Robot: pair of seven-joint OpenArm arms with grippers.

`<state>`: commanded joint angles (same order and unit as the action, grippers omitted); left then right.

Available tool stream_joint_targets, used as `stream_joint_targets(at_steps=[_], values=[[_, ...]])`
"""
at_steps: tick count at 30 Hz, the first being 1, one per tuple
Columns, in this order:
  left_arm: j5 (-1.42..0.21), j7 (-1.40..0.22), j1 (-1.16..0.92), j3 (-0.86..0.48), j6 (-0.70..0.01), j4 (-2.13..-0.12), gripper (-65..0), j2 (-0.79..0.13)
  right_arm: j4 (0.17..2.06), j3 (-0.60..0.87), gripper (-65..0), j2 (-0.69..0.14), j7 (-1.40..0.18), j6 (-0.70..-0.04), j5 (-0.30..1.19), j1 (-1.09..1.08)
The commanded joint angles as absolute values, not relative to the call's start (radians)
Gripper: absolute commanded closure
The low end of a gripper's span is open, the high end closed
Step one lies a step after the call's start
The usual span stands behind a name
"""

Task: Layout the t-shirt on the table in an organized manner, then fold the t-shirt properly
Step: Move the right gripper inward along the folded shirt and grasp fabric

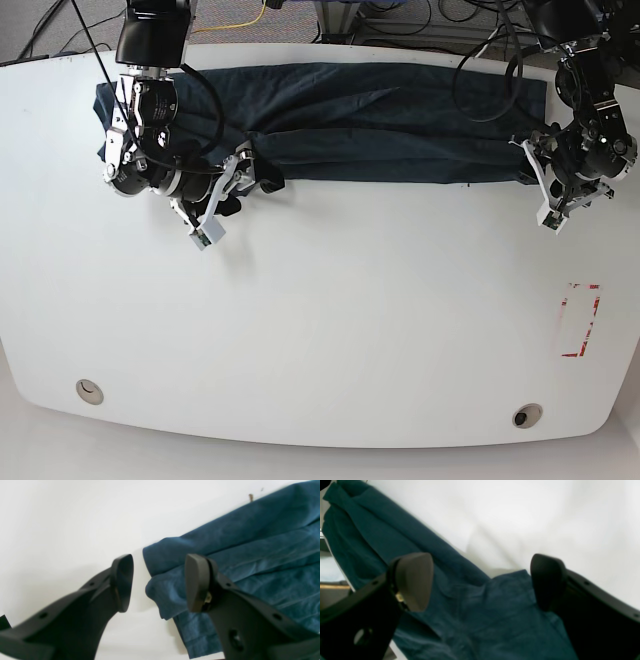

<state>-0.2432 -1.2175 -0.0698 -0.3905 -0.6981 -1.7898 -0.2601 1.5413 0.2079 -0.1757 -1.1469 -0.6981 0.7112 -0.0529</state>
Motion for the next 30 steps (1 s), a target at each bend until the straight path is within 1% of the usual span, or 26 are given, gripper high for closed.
stream_joint_targets(at_steps=[3,6,18,26,30], values=[[-0.243,-1.218,-0.071,-0.390,-0.698,-1.790,-31.2,-0.260,1.535,0.208,-54.9,-0.179,-1.107,-0.698,0.710,-0.053],[-0.243,-1.218,-0.073,-0.390,-0.698,-1.790,-31.2,-0.259,1.535,0.208,-55.0,-0.200,-1.084,-0.698,0.691,-0.050],[-0.243,-1.218,-0.070,-0.390,-0.698,-1.790,-31.2,-0.259,1.550,0.208,-54.9,-0.200,-1.061,-0.698,0.521,-0.047],[-0.243,-1.218,-0.070,-0.390,-0.698,-1.790,-31.2,-0.259,1.635,0.206,-54.7,-0.159,-1.061,-0.698,0.389,-0.019],[-0.243,-1.218,-0.068,-0.390,-0.698,-1.790,-31.2,-0.259,1.655,0.191,-54.7,-0.122,-1.061,-0.698,0.302,-0.015]])
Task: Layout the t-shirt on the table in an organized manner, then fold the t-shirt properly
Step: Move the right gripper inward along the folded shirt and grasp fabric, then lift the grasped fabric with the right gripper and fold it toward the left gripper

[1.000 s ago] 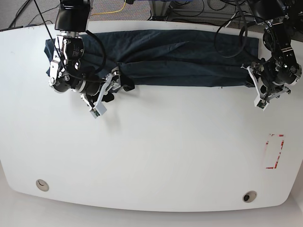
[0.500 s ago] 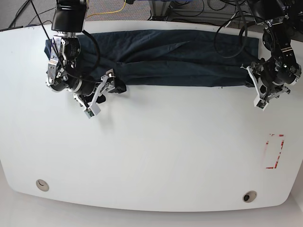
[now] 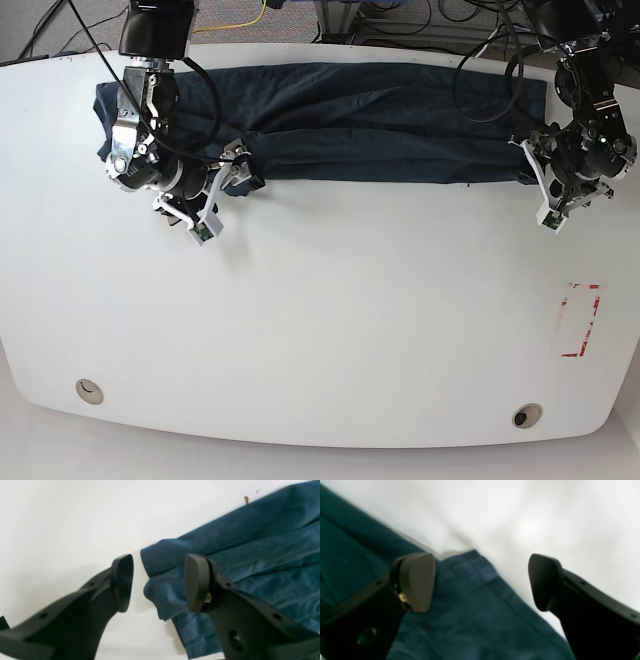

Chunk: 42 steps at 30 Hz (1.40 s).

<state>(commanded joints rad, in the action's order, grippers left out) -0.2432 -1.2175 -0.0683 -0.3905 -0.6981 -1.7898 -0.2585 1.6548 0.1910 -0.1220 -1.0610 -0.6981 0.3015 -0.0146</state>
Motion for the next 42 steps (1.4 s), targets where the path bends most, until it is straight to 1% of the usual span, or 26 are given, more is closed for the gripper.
stream_joint_targets(at_steps=[6,17,19,25,34,36,41,42], values=[[-0.243,-1.218,-0.068,-0.390,-0.698,-1.790,-31.2,-0.259,1.655,0.186,-54.7,-0.101,-1.040,-0.698,0.263,-0.015],[-0.243,-1.218,-0.068,-0.390,-0.698,-1.790,-31.2,-0.259,1.644,0.189,-54.4,-0.097,-1.012,-0.698,0.262,-0.016],[-0.243,-1.218,-0.068,-0.390,-0.698,-1.790,-31.2,-0.259,1.623,0.189,-53.3,-0.097,-1.004,-0.698,0.262,-0.015],[-0.243,-1.218,-0.068,-0.390,-0.698,-1.790,-31.2,-0.259,1.552,0.193,-46.8,-0.101,-0.970,-0.698,0.262,-0.016],[-0.243,-1.218,-0.068,-0.390,-0.698,-1.788,-31.2,-0.259,1.554,0.193,-44.4,-0.101,-0.969,-0.698,0.268,-0.004],[-0.243,-1.218,-0.068,-0.390,-0.698,-1.788,-31.2,-0.259,1.555,0.193,-41.2,-0.101,-0.969,-0.698,0.268,-0.004],[-0.243,-1.218,-0.068,-0.390,-0.698,-1.788,-31.2,-0.259,1.555,0.193,-24.9,-0.101,-0.969,-0.698,0.268,-0.002],[-0.243,-1.218,-0.068,-0.390,-0.698,-1.788,-31.2,-0.259,1.555,0.193,-23.5,-0.101,-0.969,-0.698,0.268,-0.002]])
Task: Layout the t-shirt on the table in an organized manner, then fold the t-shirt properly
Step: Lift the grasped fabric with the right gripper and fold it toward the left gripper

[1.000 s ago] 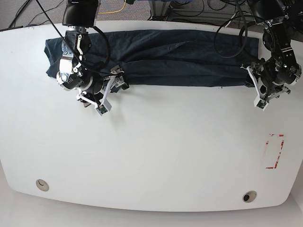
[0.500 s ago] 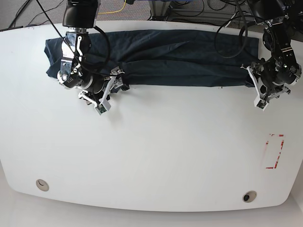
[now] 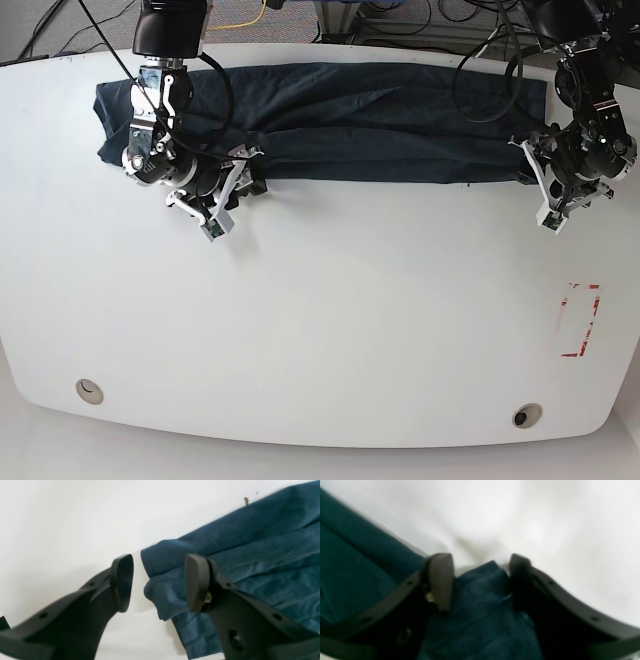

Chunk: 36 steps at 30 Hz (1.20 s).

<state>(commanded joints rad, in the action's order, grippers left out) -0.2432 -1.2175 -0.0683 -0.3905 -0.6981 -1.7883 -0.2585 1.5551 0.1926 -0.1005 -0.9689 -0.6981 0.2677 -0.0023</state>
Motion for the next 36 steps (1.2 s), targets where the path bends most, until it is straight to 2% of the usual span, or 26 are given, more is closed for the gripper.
stream_joint_targets(at_steps=[2,7,14,28,36], values=[[-0.243,-1.218,-0.068,-0.390,-0.698,-1.788,-31.2,-0.259,1.555,0.193,-15.4,-0.101,-0.969,-0.698,0.268,-0.001],[-0.243,-1.218,-0.068,-0.390,-0.698,-1.788,-31.2,-0.259,1.580,0.191,-1.3,-0.101,-0.969,-0.698,0.266,0.001],[-0.243,-1.218,-0.068,-0.390,-0.698,-1.788,-31.2,-0.259,1.705,0.189,-0.2,-0.099,-0.980,-0.698,0.269,0.021],[-0.243,-1.218,-0.068,-0.390,-0.698,-1.787,-31.2,-0.257,1.980,0.188,-0.2,-0.090,-1.184,-0.698,0.272,0.074],[-0.243,-1.218,-0.068,-0.389,-0.698,-1.787,-31.2,-0.257,2.003,0.194,0.0,-0.084,-1.214,-0.698,0.433,0.193]])
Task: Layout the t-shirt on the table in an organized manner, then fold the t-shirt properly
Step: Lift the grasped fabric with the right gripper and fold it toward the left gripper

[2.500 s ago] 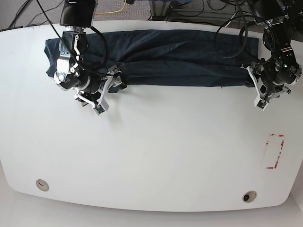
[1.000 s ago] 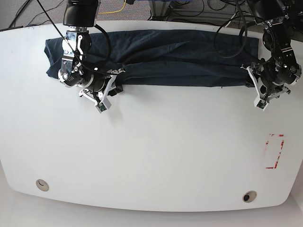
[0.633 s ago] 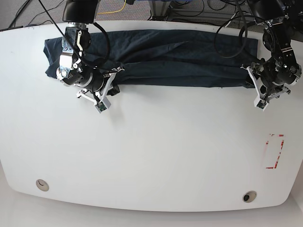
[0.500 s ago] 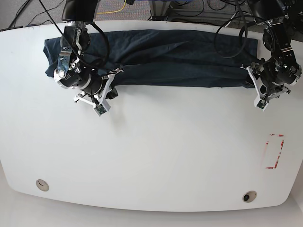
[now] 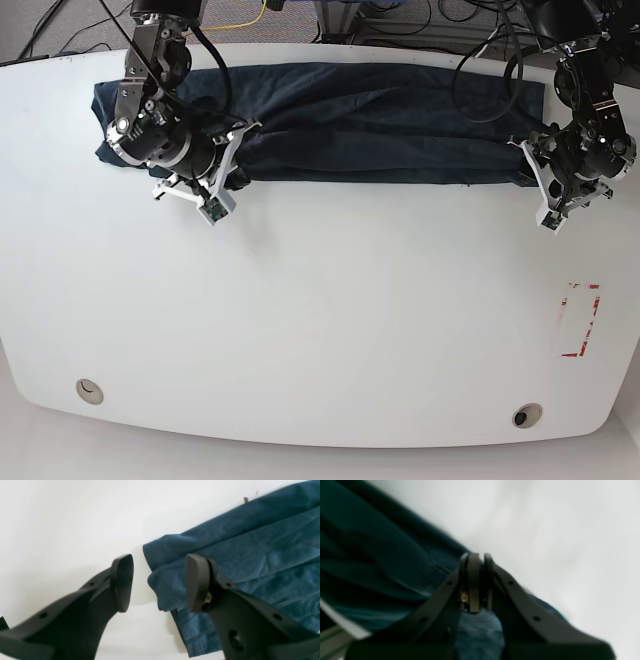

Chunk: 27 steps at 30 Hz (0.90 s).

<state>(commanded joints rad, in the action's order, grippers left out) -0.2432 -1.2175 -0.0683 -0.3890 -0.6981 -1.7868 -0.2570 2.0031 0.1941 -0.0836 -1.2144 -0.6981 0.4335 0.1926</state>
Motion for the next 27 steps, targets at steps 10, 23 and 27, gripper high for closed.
stream_joint_targets(at_steps=[10,23,27], values=[[-0.243,-1.216,-0.048,-0.389,-0.698,-1.687,-31.2,-0.257,2.012,0.254,0.0,-0.051,-1.214,-0.698,0.624,0.334],[-0.243,-1.216,-0.042,-0.387,-0.698,-1.669,-31.2,-0.257,2.012,0.298,-26.8,-0.048,-1.214,-0.587,0.745,0.409],[-0.245,-1.216,-0.042,-0.387,-0.698,-1.669,-31.2,-0.257,2.012,0.298,-32.3,-0.048,-1.214,-0.587,0.746,0.421]])
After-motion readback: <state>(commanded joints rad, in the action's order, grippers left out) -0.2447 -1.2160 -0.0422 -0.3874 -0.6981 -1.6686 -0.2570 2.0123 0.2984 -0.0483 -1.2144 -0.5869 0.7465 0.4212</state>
